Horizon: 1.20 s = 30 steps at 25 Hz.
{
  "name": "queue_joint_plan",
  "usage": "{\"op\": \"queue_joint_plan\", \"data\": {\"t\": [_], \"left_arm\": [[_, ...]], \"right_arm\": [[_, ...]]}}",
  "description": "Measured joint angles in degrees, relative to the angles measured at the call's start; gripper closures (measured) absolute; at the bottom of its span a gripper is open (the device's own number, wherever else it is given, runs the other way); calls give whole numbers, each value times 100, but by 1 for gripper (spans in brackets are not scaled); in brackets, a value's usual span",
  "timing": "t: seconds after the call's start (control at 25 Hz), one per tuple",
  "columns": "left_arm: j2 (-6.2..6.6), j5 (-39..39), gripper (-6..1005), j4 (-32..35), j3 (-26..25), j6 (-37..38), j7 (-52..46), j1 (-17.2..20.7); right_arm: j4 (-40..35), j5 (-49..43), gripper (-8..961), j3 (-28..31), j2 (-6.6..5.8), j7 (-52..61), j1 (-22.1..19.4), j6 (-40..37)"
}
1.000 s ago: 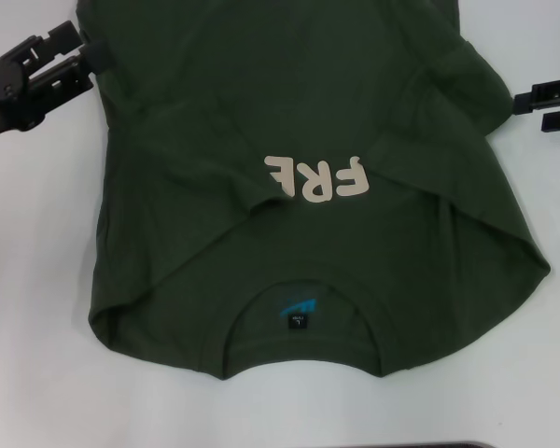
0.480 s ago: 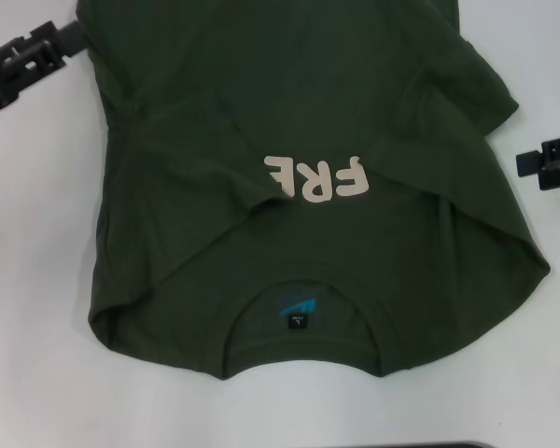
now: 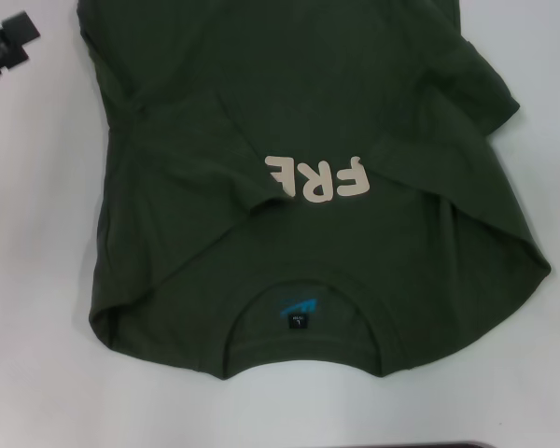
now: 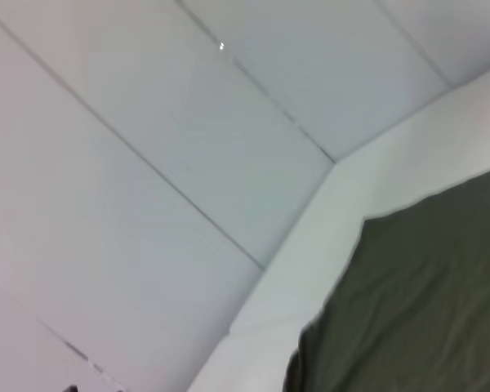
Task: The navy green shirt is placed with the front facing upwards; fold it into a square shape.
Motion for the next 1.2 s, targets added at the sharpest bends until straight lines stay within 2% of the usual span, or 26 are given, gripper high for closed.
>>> {"op": "queue_joint_plan", "data": {"t": [0.08, 0.2, 0.32, 0.44, 0.48, 0.6, 0.76, 0.84, 0.88, 1.04, 1.2], "left_arm": [[49, 291, 187, 2, 0, 27, -313, -76], [68, 539, 187, 0, 1, 40, -554, -110], [128, 857, 187, -10, 6, 120, -872, -120], [180, 935, 187, -22, 7, 348, -908, -111], [184, 932, 187, -34, 1, 414, -875, -106], [173, 919, 187, -142, -8, 639, -766, -86], [152, 951, 187, -229, 2, 802, -761, -59], [164, 1015, 187, -223, 3, 860, -830, -36], [175, 1111, 187, -217, 6, 876, -919, -24], [207, 1858, 187, -260, 16, 950, -1638, 37], [244, 2325, 186, -302, -31, 977, -1984, 105]], "right_arm": [[64, -164, 263, -96, -33, -26, 13, -17], [-125, -356, 261, -235, 37, -276, -33, -153], [-621, -594, 260, -413, 294, -959, -209, -300], [-1264, -710, 263, -448, 668, -1441, -402, -299], [-1519, -720, 265, -456, 827, -1487, -460, -235], [-1527, -722, 252, -486, 835, -1412, -414, -286], [-1188, -725, 193, -524, 608, -1229, -175, -939], [-1048, -736, 80, -605, 527, -1109, -81, -1196], [-1030, -738, 23, -663, 520, -1030, -66, -1217], [-965, -750, 24, -843, 550, -927, -92, -1210], [-778, -682, 26, -767, 579, -1041, -164, -1196]]}}
